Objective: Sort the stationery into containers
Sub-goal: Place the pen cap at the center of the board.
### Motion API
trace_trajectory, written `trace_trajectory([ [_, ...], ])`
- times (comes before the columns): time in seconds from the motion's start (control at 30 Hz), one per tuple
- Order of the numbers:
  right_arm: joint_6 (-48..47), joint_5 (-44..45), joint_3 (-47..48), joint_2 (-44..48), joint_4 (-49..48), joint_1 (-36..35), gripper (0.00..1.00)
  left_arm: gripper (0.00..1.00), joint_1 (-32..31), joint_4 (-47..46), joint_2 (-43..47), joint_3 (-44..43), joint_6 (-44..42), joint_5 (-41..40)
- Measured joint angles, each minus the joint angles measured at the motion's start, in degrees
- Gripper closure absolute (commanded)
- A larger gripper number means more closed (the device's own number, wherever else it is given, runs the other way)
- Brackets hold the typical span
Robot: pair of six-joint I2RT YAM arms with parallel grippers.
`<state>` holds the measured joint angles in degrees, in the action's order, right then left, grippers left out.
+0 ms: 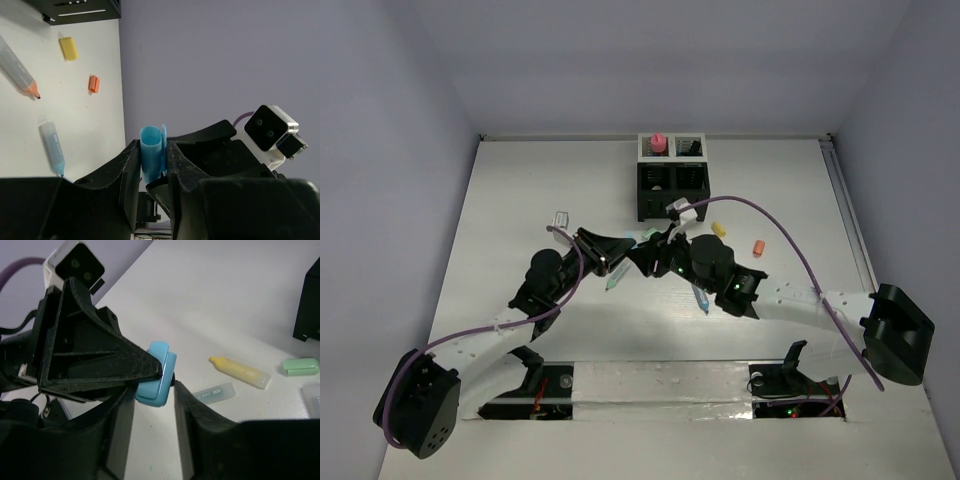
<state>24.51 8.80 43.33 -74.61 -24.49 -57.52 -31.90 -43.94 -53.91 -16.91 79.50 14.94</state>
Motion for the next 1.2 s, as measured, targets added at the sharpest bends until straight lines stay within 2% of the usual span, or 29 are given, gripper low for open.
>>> trace_trajectory([
  [0.17,-0.1,1.0,0.0,-0.1,0.7,0.0,0.48,0.98,0.0,0.1,0.0,0.8,0.0,0.0],
  [0.33,-0.1,1.0,0.0,-0.1,0.9,-0.5,0.72,0.95,0.0,0.1,0.0,1.2,0.0,0.1],
  [0.43,0.2,1.1,0.0,-0.1,1.0,-0.5,0.81,0.81,0.0,0.1,0.1,1.2,-0.2,-0.1],
  [0.47,0.3,1.2,0.0,-0.1,1.1,-0.5,0.84,0.7,0.0,0.2,0.1,1.2,-0.3,0.0],
  [0.53,0.3,1.3,0.0,-0.1,1.4,-0.5,0.86,0.56,0.0,0.9,0.3,1.2,-1.1,0.2],
  [0.57,0.3,1.3,0.0,0.0,1.7,-0.5,0.86,0.44,0.0,2.0,0.6,1.2,-1.7,0.2],
  [0.63,0.3,1.3,-0.1,0.3,2.7,-0.5,0.87,0.33,-0.2,5.4,1.5,1.0,-3.4,0.0],
  [0.67,0.2,1.3,-0.2,0.8,3.4,-0.5,0.87,0.24,-0.3,7.4,2.1,0.7,-4.6,-0.2],
  [0.77,-0.1,1.0,-1.4,3.3,6.2,-0.5,0.87,0.13,-0.2,14.7,4.7,-1.6,-8.6,-1.9],
  [0.97,-0.9,-3.0,-5.3,6.6,11.7,-0.3,0.86,0.06,0.7,26.4,11.4,-8.7,-17.3,-7.2],
  [1.2,-1.4,-8.7,-7.9,-0.7,18.4,-0.3,0.84,0.01,1.3,35.9,15.3,-16.0,-28.2,-12.4],
])
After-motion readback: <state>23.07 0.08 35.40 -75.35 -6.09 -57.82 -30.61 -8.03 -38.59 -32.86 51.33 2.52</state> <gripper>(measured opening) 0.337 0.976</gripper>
